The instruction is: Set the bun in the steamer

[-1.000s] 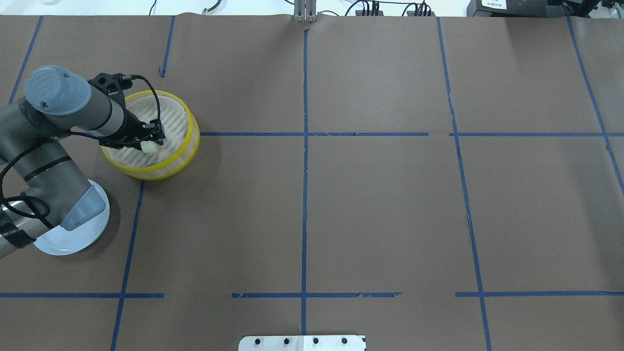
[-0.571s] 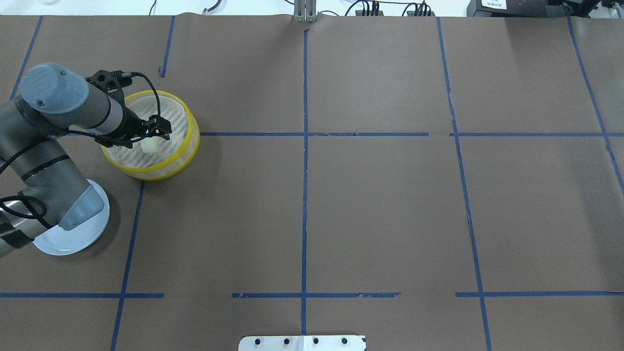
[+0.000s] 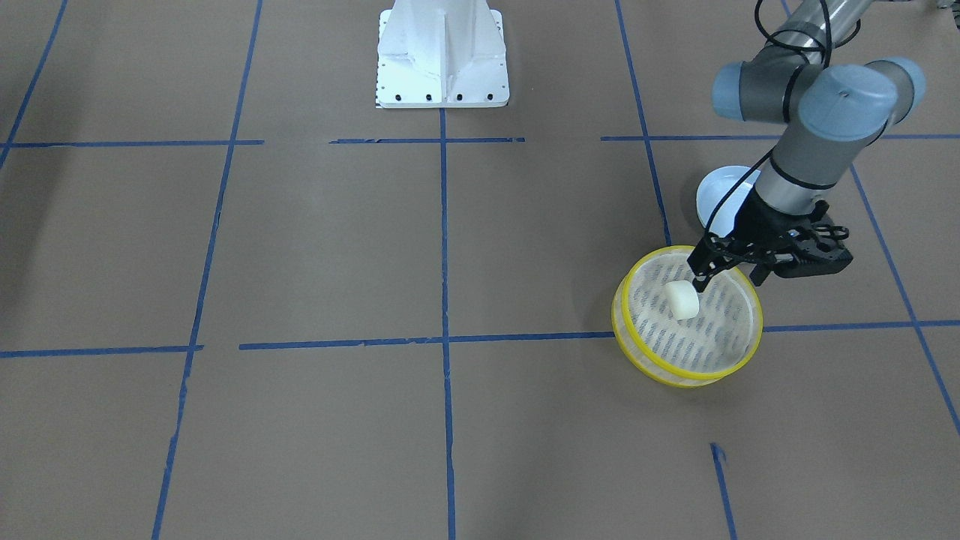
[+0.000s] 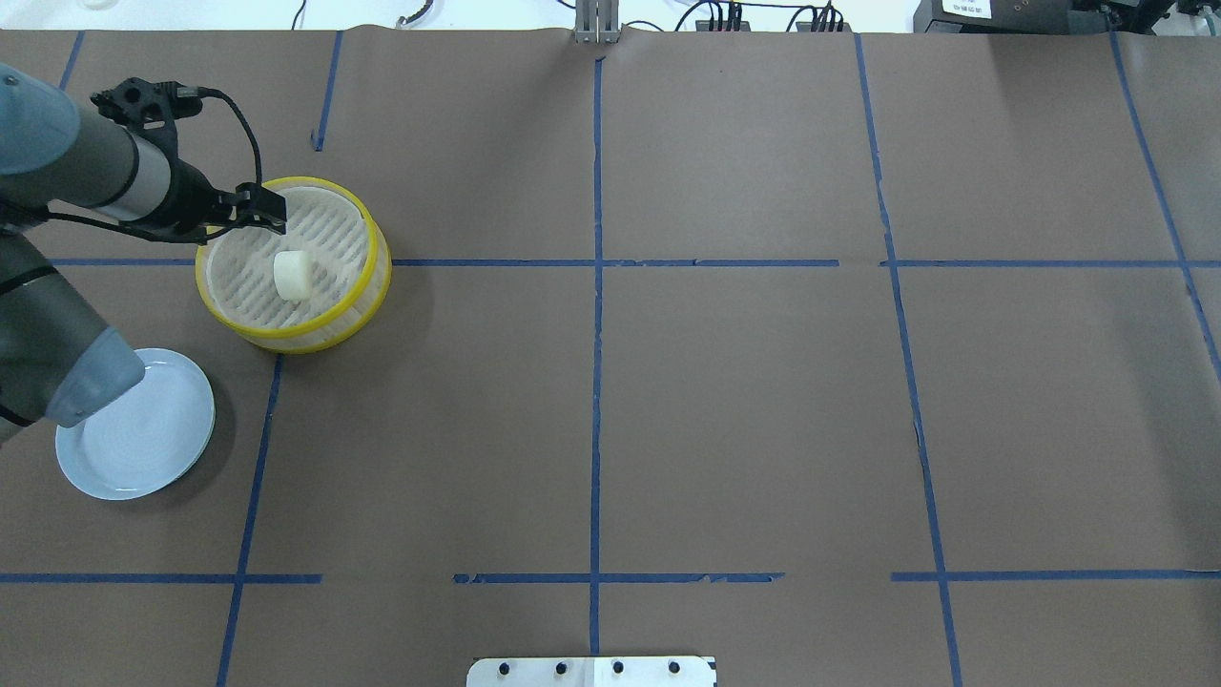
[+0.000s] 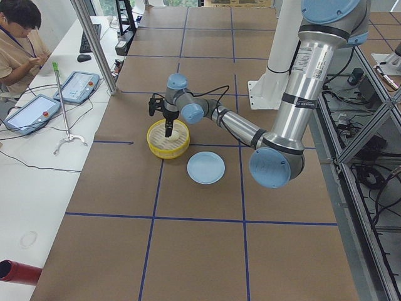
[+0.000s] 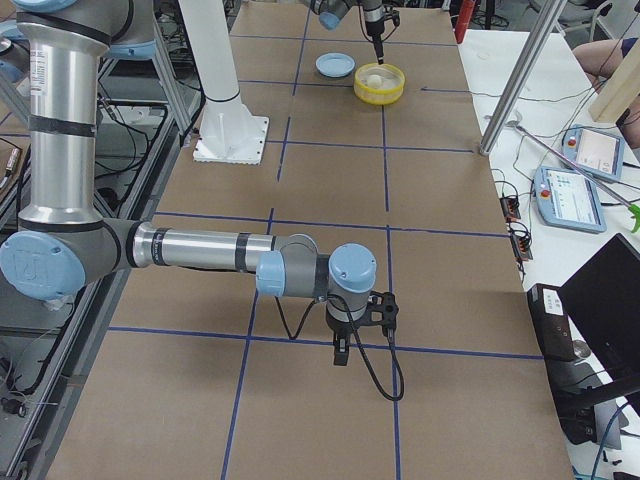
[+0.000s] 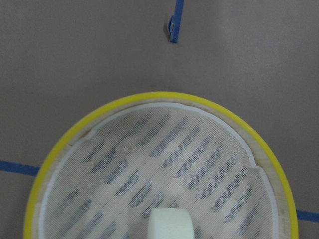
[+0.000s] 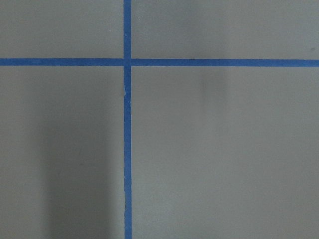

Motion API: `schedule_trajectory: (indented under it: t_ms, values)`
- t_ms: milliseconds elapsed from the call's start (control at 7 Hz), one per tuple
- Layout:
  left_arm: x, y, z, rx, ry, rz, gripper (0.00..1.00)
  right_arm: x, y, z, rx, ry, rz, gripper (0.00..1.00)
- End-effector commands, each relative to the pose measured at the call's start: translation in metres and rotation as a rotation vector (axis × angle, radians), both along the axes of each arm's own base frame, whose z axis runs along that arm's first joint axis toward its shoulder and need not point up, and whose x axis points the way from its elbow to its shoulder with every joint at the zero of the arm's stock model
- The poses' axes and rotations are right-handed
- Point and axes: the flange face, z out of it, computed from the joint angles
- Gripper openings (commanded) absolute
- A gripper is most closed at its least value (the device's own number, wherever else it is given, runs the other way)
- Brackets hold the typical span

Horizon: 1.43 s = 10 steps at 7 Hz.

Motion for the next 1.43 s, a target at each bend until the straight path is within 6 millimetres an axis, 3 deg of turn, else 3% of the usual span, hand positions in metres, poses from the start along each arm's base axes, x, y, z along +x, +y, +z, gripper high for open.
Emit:
schedule_trajectory:
  t_ms: [0,143,286,571,714,857,1000,1143,1286]
  values:
    - [-0.085,-0.005,0.021,0.060,-0.041,0.079,0.97,0.000,0.000,0.000,0.000,0.000,0.000,1.00]
    - [-0.140,-0.003,0.047,0.084,-0.011,0.144,0.97,0.000,0.000,0.000,0.000,0.000,0.000,1.00]
    - [-0.182,0.012,0.089,0.101,-0.040,0.192,0.97,0.000,0.000,0.000,0.000,0.000,0.000,1.00]
    - [-0.289,0.014,0.158,0.131,-0.105,0.216,0.98,0.000,0.000,0.000,0.000,0.000,0.000,1.00]
    - [-0.330,0.038,0.194,0.111,-0.093,0.219,0.99,0.000,0.000,0.000,0.000,0.000,0.000,1.00]
    - [-0.351,0.046,0.209,0.075,-0.094,0.203,0.99,0.000,0.000,0.000,0.000,0.000,0.000,1.00]
    - [-0.352,0.041,0.205,-0.009,-0.075,0.202,0.99,0.000,0.000,0.000,0.000,0.000,0.000,1.00]
    - [-0.353,0.017,0.181,-0.062,-0.030,0.204,0.99,0.000,0.000,0.000,0.000,0.000,0.000,1.00]
    - [-0.353,0.013,0.177,-0.092,-0.023,0.209,1.00,0.000,0.000,0.000,0.000,0.000,0.000,1.00]
